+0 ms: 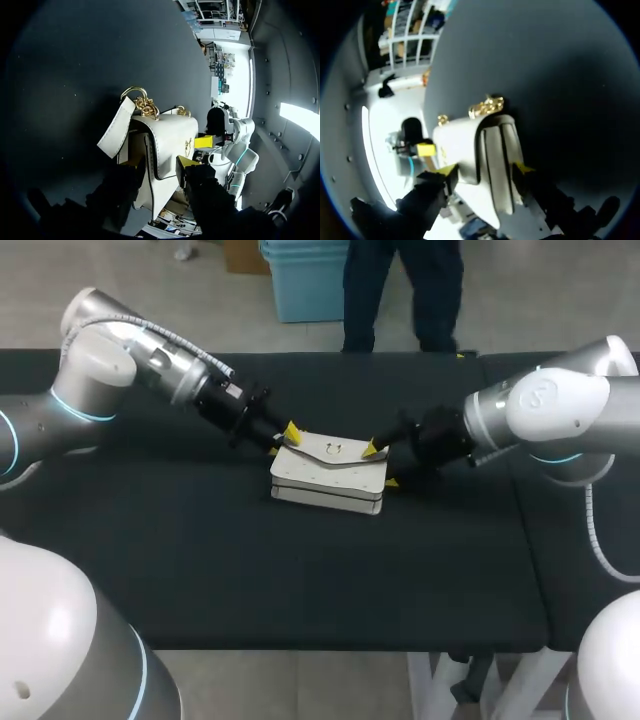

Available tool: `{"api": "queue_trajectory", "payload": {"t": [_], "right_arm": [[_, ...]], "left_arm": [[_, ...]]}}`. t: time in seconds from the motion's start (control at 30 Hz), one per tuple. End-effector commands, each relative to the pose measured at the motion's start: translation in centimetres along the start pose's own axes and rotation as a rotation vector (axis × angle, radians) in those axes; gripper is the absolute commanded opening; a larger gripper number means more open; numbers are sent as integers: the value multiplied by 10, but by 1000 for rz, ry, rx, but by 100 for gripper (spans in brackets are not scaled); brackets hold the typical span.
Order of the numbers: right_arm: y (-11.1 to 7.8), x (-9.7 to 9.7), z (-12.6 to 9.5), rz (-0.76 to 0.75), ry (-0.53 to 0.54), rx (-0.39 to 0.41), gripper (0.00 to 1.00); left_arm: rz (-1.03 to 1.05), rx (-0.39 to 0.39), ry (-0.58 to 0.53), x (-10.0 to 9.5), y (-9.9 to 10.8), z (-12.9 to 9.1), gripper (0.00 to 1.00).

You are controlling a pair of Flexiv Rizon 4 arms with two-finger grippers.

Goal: Pick up the bag, open it, inspect its contents, close it, and place it on the opposite side

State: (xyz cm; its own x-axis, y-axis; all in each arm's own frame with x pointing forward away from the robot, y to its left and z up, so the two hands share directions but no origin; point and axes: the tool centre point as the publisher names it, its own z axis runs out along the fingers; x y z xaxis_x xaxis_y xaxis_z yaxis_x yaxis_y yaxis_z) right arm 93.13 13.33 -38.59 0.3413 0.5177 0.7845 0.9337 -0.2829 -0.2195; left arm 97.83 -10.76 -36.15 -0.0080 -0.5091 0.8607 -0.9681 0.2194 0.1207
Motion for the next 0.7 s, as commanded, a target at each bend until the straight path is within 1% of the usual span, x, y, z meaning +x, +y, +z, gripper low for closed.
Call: {"api": "queue_trajectory", "payload": {"t": [0.03, 0.07, 0.1, 0.13, 0.17, 0.4, 0.43, 0.47, 0.5, 0.53, 0.57, 0.7], "right_arm": [[2, -1, 1, 1, 7, -3, 32], [2, 0, 0, 2, 10, -11, 27], [2, 0, -2, 3, 14, -15, 15], [2, 1, -3, 3, 17, -19, 1], [2, 1, -3, 5, 17, -26, 0], [4, -1, -5, 16, 15, -44, 0], [4, -1, -6, 17, 17, -45, 9], [4, -2, -6, 17, 17, -45, 37], [4, -2, -7, 17, 17, -45, 56], [4, -2, -7, 16, 16, -45, 88], [4, -3, -9, 16, 11, -49, 100], [5, -4, -14, 19, 7, -59, 100]], "left_arm": [[5, 9, 1, 0, 0, 2, 22], [6, 14, -3, 1, 0, 2, 16], [7, 14, -4, 2, 1, 2, 4], [12, 15, -7, 2, 1, 2, 0], [13, 16, -9, 2, 1, 2, 0], [16, 19, -25, 1, 1, 5, 0], [16, 20, -26, 1, 1, 4, 8], [16, 21, -28, 1, 1, 4, 32], [18, 22, -31, 1, 2, 4, 45], [19, 25, -32, 1, 2, 3, 51], [19, 26, -33, 1, 2, 2, 58], [23, 37, -36, 3, 3, -1, 47]]}}
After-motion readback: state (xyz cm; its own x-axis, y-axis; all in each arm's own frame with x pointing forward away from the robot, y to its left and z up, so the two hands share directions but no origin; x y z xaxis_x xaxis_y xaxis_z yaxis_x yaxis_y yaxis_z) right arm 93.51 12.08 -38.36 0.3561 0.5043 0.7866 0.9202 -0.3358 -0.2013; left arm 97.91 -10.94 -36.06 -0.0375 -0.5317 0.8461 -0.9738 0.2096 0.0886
